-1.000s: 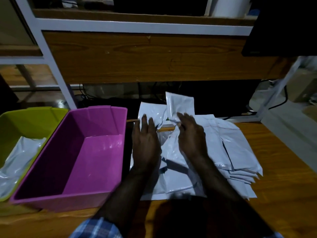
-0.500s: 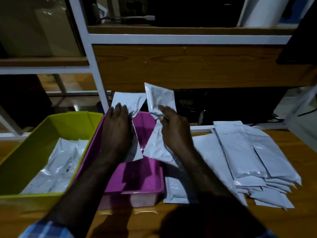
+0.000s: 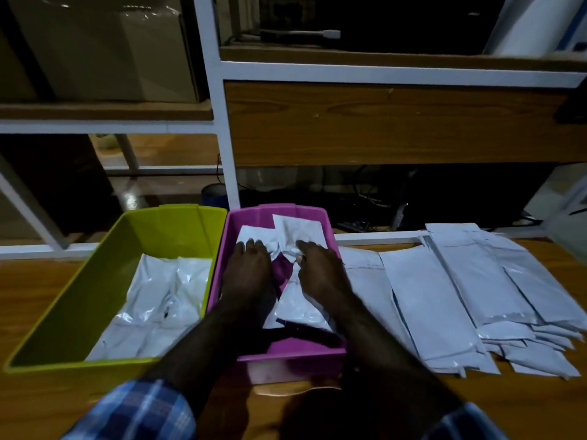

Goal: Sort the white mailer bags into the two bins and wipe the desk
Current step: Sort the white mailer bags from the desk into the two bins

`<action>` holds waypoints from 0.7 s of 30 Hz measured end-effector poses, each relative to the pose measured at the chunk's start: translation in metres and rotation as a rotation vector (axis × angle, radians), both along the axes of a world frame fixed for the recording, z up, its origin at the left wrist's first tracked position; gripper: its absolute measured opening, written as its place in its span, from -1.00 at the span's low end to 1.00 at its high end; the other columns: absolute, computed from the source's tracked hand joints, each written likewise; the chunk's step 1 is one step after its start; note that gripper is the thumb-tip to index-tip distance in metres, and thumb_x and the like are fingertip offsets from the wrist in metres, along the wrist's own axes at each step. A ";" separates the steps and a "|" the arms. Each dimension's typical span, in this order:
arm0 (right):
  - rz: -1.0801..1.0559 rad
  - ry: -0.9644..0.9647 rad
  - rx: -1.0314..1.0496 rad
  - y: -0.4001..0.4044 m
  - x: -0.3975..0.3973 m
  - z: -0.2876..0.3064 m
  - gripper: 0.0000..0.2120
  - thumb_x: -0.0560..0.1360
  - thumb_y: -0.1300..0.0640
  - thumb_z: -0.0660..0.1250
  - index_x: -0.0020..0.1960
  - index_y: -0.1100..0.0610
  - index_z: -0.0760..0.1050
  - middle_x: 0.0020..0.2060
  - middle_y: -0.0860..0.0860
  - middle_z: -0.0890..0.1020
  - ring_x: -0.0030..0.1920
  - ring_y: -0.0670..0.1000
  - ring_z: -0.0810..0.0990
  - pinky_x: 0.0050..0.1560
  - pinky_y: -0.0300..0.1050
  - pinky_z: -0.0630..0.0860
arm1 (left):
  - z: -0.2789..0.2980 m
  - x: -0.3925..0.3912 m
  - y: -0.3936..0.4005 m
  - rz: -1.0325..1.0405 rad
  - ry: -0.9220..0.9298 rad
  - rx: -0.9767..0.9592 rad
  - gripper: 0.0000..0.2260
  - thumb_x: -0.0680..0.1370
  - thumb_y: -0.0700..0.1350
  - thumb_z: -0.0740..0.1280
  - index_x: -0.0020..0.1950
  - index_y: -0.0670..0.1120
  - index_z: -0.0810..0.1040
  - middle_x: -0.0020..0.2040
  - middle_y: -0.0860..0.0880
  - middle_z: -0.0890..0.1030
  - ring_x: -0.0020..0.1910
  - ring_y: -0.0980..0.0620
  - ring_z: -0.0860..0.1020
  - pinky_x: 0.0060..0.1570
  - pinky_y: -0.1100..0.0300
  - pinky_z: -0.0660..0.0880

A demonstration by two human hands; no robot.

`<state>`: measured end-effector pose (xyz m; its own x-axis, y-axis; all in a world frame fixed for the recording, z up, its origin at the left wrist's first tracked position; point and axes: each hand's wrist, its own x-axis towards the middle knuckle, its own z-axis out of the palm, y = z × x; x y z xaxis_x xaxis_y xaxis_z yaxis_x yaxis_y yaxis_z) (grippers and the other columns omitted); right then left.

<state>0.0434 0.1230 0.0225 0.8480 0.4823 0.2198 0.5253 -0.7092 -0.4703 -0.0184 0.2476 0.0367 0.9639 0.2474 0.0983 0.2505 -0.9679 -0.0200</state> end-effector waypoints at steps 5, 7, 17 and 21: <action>0.004 0.000 -0.128 0.007 0.005 -0.027 -0.67 0.47 0.29 0.27 0.24 0.19 0.50 0.04 0.13 0.63 0.04 0.15 0.59 0.01 -0.07 0.54 | -0.021 0.012 0.009 -0.047 0.150 0.055 -0.62 0.59 -0.10 0.14 0.32 -0.29 0.36 0.29 -0.26 0.42 0.28 -0.21 0.38 0.32 -0.03 0.23; -0.004 0.001 -0.162 0.011 0.007 -0.029 -0.81 0.53 0.19 0.26 0.13 0.16 0.49 -0.01 0.12 0.61 0.02 0.14 0.57 0.00 -0.03 0.52 | -0.033 0.015 0.013 -0.074 0.132 0.070 -0.60 0.56 -0.08 0.16 0.26 -0.34 0.43 0.28 -0.33 0.43 0.26 -0.28 0.39 0.31 -0.11 0.24; 0.067 0.080 -0.383 0.017 0.015 -0.031 -0.53 0.50 0.22 0.23 0.39 0.28 0.31 0.39 0.24 0.35 0.39 0.24 0.30 0.42 0.09 0.23 | -0.099 0.042 0.041 -0.072 0.192 0.005 -0.47 0.39 -0.03 0.06 0.10 -0.38 0.57 0.16 -0.43 0.53 0.14 -0.41 0.52 0.11 -0.31 0.46; 0.132 0.183 -0.450 0.018 0.013 -0.038 -0.40 0.55 0.20 0.18 0.53 0.22 0.04 0.54 0.24 -0.02 0.54 0.23 -0.03 0.50 0.13 0.02 | -0.131 0.046 0.044 -0.069 0.195 -0.105 -0.44 0.43 -0.05 -0.01 0.10 -0.42 0.56 0.09 -0.42 0.57 0.09 -0.45 0.54 0.00 -0.31 0.52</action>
<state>0.0565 0.1409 -0.0152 0.7788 0.6004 -0.1814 0.5612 -0.7962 -0.2259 0.0272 0.2918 -0.0939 0.9772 0.1789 -0.1145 0.1845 -0.9820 0.0402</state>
